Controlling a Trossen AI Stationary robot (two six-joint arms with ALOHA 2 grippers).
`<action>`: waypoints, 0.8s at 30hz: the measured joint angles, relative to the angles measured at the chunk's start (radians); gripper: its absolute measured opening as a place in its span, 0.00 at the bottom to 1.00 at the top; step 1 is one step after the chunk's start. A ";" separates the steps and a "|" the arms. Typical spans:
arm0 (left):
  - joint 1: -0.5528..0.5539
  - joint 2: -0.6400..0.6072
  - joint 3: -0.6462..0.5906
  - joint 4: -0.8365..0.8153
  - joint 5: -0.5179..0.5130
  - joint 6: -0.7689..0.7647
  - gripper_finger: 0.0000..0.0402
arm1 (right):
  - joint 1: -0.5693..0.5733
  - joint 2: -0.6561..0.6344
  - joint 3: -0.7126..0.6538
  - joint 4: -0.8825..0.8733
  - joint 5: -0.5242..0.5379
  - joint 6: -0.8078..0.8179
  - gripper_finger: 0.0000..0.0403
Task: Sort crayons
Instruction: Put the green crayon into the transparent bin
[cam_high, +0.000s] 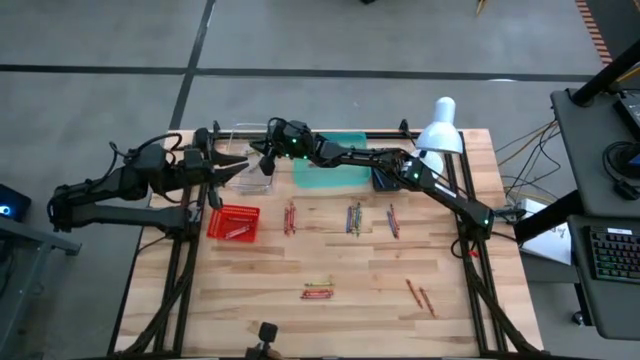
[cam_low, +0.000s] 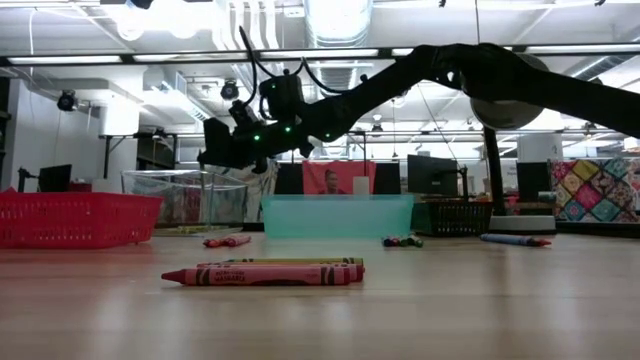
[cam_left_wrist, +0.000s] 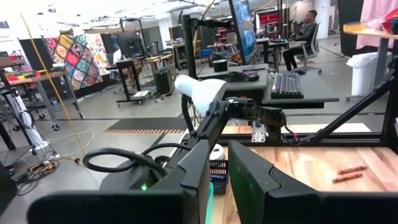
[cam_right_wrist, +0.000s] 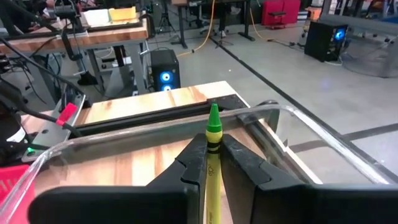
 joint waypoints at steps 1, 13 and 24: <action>0.000 0.003 0.000 -0.001 0.000 0.000 0.11 | 0.000 0.000 0.000 -0.002 0.000 0.000 0.09; 0.000 0.018 0.000 -0.005 -0.001 -0.004 0.11 | 0.008 -0.003 0.002 -0.027 -0.002 -0.043 0.10; 0.000 0.018 0.000 -0.004 -0.002 -0.002 0.11 | 0.024 -0.004 0.015 -0.167 -0.002 -0.105 0.10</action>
